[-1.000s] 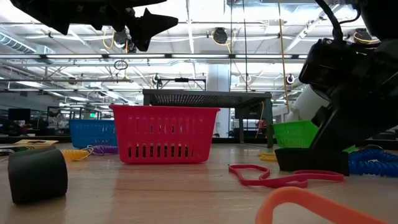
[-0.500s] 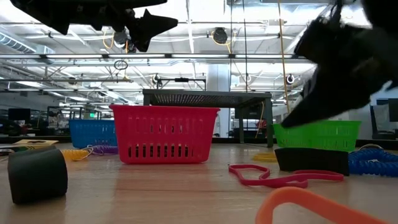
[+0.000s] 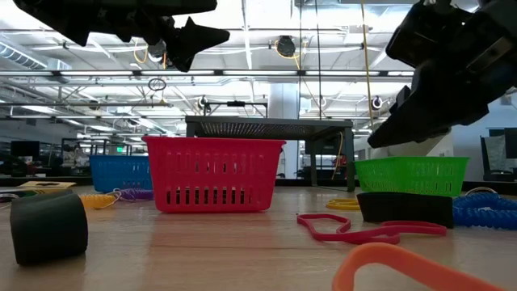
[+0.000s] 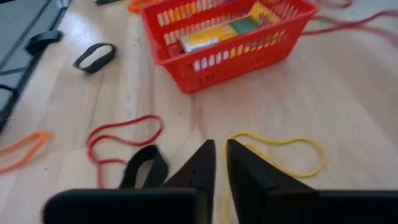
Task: Pick & Place Office Desk Supplies
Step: Put the yellow rubber band into the green bin
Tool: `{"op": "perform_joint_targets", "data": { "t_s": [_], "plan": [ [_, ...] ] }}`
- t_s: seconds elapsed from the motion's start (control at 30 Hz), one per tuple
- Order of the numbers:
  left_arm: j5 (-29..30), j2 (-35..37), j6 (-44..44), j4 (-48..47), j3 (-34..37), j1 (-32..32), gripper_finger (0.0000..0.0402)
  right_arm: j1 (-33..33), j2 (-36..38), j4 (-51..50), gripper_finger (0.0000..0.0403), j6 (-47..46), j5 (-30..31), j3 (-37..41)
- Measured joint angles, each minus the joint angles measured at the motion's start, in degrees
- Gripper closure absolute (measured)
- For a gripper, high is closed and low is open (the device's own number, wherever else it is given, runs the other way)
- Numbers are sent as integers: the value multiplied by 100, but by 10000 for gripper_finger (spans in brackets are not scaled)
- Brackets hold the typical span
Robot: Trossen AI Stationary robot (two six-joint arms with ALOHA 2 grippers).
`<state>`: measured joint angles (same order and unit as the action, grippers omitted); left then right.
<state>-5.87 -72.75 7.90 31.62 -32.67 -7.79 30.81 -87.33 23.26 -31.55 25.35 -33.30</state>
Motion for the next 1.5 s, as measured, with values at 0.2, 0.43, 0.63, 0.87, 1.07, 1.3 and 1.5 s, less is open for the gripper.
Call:
{"op": "perform_joint_targets", "data": {
  "t_s": [0.2,0.43,0.63,0.87,1.07,1.3,1.5],
  "plan": [
    [0,0,9,-7,0,0,147,2,7,-188,285,-132,-386,0],
    [0,0,13,-13,-1,0,147,2,-53,-547,220,-277,-441,0],
    [-2,0,13,-13,-2,0,147,2,-342,-568,221,-158,-444,0],
    [-2,0,20,-15,-2,0,147,-10,-846,-356,239,-20,-367,-9],
    [-2,0,24,-13,-2,0,147,-160,-1151,-400,282,-15,-348,-24],
    [-2,0,24,-15,-2,0,147,-234,-1222,-303,394,17,-151,-16],
    [-2,0,26,-14,-2,0,147,-236,-727,257,402,870,76,32]
  ]
}}
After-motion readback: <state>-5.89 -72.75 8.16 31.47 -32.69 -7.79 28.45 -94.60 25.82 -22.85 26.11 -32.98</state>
